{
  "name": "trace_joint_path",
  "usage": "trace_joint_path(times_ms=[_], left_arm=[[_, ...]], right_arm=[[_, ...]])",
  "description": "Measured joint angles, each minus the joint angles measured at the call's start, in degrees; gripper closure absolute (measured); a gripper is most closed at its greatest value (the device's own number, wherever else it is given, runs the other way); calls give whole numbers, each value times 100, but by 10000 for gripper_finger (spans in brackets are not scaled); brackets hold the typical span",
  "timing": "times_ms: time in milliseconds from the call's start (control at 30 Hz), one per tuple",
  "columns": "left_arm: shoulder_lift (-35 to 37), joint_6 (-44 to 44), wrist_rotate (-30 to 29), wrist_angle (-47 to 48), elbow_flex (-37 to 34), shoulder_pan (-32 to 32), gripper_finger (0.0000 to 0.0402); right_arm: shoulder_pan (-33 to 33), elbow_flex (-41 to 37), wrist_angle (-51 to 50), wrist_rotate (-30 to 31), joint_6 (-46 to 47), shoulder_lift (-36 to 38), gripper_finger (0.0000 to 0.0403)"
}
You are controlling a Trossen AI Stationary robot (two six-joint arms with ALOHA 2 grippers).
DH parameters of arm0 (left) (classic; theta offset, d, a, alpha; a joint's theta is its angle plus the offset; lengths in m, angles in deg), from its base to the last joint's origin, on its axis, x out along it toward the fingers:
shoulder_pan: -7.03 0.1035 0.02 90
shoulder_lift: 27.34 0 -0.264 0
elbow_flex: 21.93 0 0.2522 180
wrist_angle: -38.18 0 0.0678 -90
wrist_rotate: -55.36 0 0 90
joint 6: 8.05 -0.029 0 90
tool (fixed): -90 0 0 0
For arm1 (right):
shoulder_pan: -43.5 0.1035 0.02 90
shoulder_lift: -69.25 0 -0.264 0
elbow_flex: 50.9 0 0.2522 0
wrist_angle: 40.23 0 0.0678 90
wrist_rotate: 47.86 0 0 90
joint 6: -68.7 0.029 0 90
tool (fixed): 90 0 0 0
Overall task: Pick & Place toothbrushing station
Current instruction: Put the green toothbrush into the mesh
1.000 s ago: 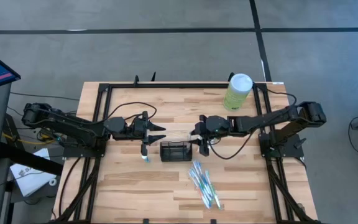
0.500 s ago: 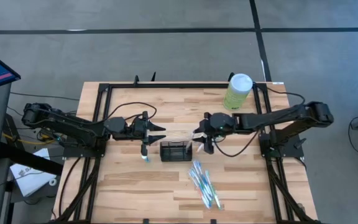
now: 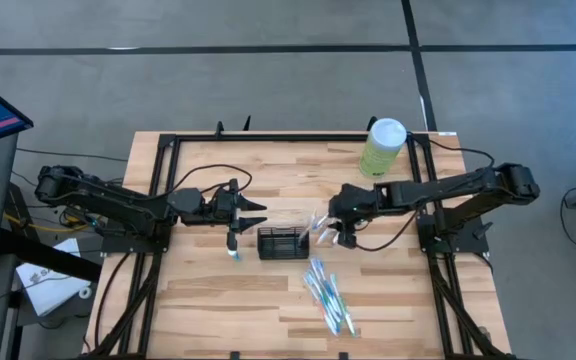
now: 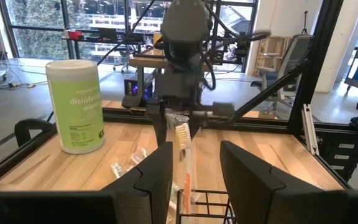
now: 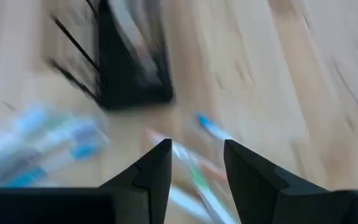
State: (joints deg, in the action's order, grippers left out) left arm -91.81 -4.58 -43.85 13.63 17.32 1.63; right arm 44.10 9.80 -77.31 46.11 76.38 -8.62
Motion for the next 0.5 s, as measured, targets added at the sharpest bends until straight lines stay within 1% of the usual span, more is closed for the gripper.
trace_joint_path(times_ms=[67, 133, 500], left_arm=[[0, 0, 0, 1, 0, 1, 275], [0, 0, 0, -2, 0, 1, 275], [0, 0, -4, -2, 0, -1, 275]], right_arm=[[1, 0, -331, 257, 93, -2, 270], [-2, -36, -482, 360, 138, -2, 272], [-148, -445, -856, 360, 289, -2, 273]])
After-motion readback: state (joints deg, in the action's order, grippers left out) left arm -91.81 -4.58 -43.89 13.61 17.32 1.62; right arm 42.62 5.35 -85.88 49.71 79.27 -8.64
